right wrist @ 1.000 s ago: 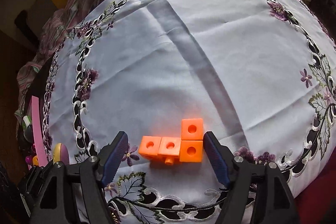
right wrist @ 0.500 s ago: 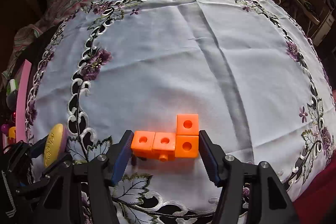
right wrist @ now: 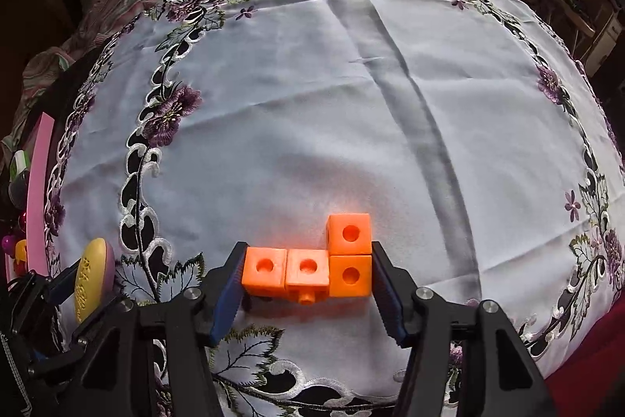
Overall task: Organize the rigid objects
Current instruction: 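Lift the yellow egg with the left tool while right tool grasps orange cubes, then carry the yellow egg into the tray and release it with the left tool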
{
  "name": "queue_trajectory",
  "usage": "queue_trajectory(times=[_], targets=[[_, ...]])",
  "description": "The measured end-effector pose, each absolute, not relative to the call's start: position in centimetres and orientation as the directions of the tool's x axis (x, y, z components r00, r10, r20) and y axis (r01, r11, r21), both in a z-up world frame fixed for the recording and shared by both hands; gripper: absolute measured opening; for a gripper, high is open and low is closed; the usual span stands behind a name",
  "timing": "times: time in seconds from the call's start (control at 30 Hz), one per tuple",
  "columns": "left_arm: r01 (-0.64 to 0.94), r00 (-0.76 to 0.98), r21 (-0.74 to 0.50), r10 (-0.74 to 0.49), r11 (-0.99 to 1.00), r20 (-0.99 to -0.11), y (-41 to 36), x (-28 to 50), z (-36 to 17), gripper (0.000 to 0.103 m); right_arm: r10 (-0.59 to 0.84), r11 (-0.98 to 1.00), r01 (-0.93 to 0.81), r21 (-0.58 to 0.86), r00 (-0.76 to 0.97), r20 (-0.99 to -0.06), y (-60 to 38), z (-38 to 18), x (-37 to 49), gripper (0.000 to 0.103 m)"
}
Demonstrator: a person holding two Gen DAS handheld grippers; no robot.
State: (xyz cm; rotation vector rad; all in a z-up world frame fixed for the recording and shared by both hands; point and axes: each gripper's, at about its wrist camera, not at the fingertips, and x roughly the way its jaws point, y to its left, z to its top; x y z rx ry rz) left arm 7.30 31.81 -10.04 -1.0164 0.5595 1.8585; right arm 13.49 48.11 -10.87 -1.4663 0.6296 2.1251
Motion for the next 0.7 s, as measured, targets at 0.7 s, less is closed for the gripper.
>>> queue_trajectory(times=[0.7], targets=[[-0.845,-0.311,-0.042,0.555,-0.532,-0.772,26.8,8.7,-4.6,0.043,0.158,-0.792,-0.608,0.054,-0.290,-0.944,48.1,-11.2,14.2,0.060]])
